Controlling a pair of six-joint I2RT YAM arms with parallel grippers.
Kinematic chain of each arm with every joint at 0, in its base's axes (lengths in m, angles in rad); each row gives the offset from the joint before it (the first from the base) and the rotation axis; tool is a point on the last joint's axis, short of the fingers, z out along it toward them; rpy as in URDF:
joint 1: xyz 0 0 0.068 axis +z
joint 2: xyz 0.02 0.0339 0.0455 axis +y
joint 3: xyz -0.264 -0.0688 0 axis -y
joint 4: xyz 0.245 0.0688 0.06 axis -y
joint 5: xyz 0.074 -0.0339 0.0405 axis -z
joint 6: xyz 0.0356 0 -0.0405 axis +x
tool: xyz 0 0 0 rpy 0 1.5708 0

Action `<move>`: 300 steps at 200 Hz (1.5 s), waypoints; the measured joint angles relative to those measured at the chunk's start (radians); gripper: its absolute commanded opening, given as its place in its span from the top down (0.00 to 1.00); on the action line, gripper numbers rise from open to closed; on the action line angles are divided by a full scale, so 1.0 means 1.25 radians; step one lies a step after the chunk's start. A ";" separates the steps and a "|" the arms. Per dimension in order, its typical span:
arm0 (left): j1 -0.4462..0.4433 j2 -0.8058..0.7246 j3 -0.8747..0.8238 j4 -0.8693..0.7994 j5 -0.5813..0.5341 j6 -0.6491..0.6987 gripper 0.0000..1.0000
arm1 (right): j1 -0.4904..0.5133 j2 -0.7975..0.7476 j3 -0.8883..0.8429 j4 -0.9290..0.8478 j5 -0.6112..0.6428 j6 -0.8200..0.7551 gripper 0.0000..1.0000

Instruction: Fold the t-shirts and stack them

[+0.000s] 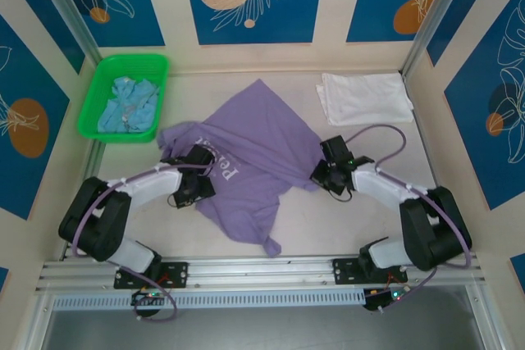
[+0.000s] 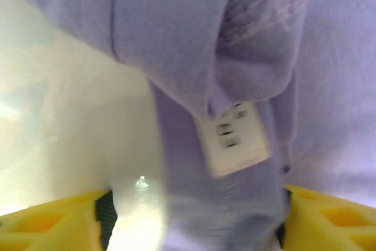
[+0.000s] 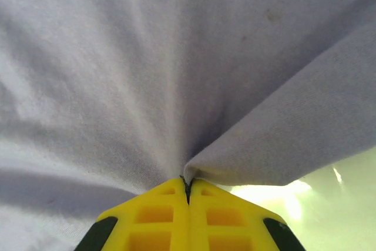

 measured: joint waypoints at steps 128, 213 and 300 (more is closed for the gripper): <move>0.099 0.561 0.946 -0.105 -0.042 0.236 1.00 | 0.084 -0.012 -0.001 -0.002 0.049 0.089 0.87; 0.160 0.505 1.031 -0.238 -0.054 0.246 0.11 | -0.068 -0.113 0.041 -0.049 -0.049 0.025 0.48; 0.175 -0.019 0.112 0.048 0.117 -0.048 0.17 | -0.254 -0.070 -0.059 -0.048 -0.152 -0.041 0.67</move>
